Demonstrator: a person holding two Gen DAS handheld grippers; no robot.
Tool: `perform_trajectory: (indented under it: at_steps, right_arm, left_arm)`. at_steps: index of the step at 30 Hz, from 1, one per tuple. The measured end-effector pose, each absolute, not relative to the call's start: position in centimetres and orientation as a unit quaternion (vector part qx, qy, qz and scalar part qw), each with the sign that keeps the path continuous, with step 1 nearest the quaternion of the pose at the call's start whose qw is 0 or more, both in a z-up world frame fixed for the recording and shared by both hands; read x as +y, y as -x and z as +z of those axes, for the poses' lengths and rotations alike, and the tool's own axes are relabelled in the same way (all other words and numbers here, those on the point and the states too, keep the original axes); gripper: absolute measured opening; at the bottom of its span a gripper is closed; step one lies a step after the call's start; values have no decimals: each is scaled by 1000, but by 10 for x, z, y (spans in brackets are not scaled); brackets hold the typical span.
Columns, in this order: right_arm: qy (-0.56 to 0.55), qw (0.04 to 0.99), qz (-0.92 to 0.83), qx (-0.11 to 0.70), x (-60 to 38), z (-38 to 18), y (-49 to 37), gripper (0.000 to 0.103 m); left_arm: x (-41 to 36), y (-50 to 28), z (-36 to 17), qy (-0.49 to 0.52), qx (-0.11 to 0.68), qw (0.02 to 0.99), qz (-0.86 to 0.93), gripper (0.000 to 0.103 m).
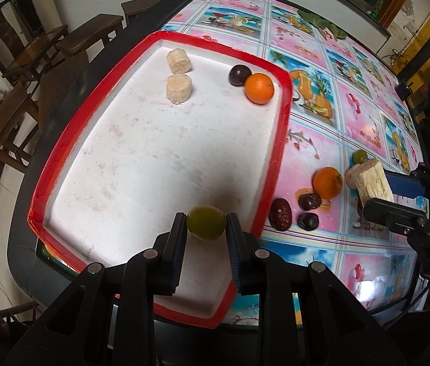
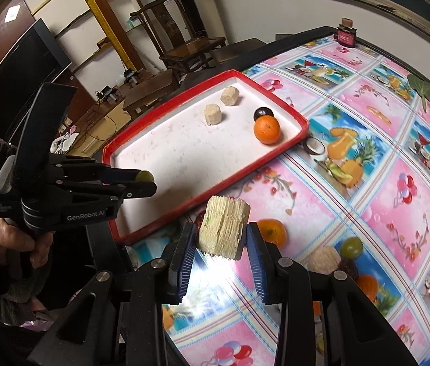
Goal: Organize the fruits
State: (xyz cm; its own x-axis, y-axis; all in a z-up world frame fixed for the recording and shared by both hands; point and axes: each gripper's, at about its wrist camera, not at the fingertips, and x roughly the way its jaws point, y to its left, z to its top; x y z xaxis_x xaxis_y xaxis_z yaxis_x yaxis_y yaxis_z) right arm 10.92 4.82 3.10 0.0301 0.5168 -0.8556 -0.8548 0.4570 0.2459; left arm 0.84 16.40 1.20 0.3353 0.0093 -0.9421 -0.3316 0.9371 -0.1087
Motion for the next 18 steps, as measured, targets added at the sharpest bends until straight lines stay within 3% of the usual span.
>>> perform_trajectory:
  at_steps: [18]
  right_arm:
    - [177,692,500,490,87,29,-124,34]
  left_arm:
    - [190,-22,3,141,570,802,107,23]
